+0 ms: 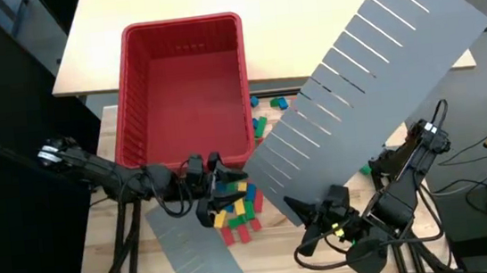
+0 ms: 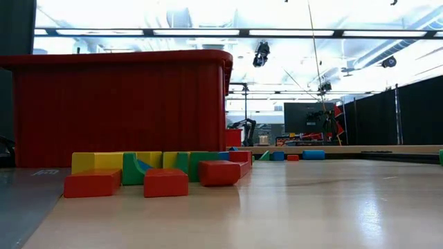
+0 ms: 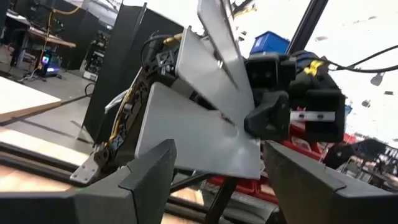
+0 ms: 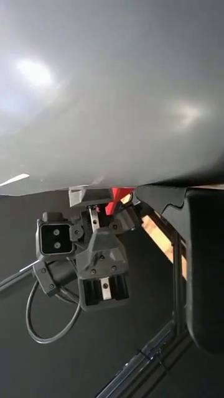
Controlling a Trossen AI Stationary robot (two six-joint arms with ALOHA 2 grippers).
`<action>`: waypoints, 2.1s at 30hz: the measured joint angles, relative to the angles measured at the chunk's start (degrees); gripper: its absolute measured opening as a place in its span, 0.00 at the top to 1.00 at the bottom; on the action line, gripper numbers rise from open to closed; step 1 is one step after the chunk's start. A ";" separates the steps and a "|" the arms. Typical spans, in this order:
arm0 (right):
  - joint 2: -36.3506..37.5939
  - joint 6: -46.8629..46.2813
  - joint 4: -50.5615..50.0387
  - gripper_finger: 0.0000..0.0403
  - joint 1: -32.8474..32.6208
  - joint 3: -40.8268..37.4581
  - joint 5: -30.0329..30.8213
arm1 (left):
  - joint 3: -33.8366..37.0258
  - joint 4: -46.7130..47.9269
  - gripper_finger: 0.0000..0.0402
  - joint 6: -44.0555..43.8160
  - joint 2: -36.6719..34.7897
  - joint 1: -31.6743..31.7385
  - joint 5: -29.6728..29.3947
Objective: Sort blocks
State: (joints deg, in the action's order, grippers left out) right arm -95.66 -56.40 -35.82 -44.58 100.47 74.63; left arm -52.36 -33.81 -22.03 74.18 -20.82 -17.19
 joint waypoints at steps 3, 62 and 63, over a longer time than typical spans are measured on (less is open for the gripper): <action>0.00 0.24 -0.30 1.00 0.13 0.00 0.38 | 0.02 1.34 0.42 -0.02 -0.31 0.04 -0.02; 1.84 4.55 0.55 1.00 3.56 0.00 -2.62 | 0.55 -21.31 0.50 -4.67 6.75 5.20 3.23; 1.84 4.54 0.53 1.00 3.70 0.00 -2.94 | 0.55 -21.28 0.52 -4.67 6.81 5.23 3.23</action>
State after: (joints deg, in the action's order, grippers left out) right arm -93.82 -51.86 -35.29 -40.88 100.47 71.69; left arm -51.81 -55.09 -26.70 80.99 -15.59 -13.96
